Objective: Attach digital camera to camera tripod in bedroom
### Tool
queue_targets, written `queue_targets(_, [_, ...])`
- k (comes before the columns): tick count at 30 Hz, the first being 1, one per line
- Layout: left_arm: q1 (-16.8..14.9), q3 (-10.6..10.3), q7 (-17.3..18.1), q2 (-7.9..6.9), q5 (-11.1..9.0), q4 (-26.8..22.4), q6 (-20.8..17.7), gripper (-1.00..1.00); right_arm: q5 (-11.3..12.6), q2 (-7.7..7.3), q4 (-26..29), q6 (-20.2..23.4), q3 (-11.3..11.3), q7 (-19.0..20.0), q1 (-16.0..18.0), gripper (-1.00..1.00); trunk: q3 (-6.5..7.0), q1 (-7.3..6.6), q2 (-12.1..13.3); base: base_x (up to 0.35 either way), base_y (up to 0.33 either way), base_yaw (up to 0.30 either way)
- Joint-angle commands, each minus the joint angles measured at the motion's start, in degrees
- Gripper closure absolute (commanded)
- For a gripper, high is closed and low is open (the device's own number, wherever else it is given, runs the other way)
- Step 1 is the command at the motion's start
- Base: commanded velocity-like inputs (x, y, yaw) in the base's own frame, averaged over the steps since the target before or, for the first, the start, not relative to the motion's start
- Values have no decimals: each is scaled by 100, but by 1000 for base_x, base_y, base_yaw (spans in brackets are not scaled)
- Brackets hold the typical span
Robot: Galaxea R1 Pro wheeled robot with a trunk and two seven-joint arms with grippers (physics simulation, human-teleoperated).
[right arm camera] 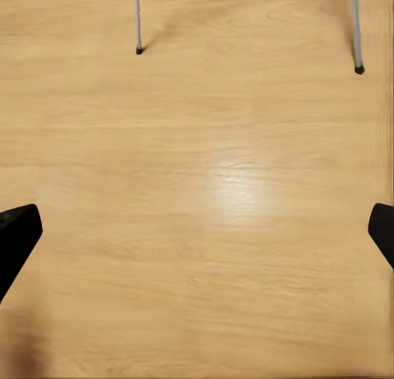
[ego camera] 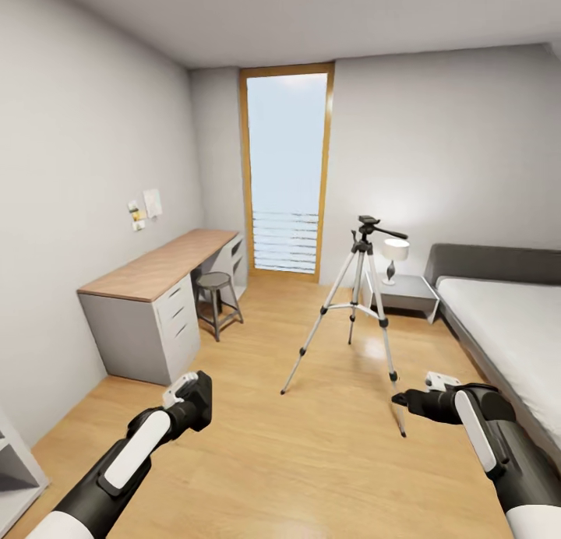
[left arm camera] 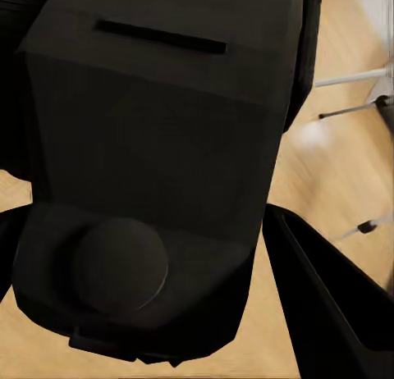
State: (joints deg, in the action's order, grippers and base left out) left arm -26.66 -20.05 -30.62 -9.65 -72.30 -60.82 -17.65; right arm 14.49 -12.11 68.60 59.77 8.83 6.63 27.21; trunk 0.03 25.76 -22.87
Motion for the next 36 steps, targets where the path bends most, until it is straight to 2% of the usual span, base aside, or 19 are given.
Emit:
queue_targets(1, [-3,-15,-31,-2,22,-42,-36,100,-42,3,3,23,13,52,3,-100,-3,2,-5,0,0,-287])
queue_targets(2, [-4,-28,-36,13,217,-175,-114,100,-41,5,14,23,18,52,3,-100,-3,2,-5,0,0,-287])
queue_targets(4, [-5,-37,-40,20,367,-261,-140,100,-37,6,24,23,18,55,3,-100,-3,2,-5,0,0,-287])
queue_targets(9, [-5,-48,-35,29,568,-339,-161,100,-35,7,41,23,9,57,3,-100,-3,2,-5,0,0,-287])
queue_targets(26, [-6,-15,-4,32,640,-807,-80,100,-25,7,66,23,-30,74,3,-100,-3,2,-5,3,0,-287])
queue_targets(36, [-6,-72,-2,27,642,-842,-86,100,-25,7,71,23,-32,79,3,-100,-3,2,-5,177,-34,-187])
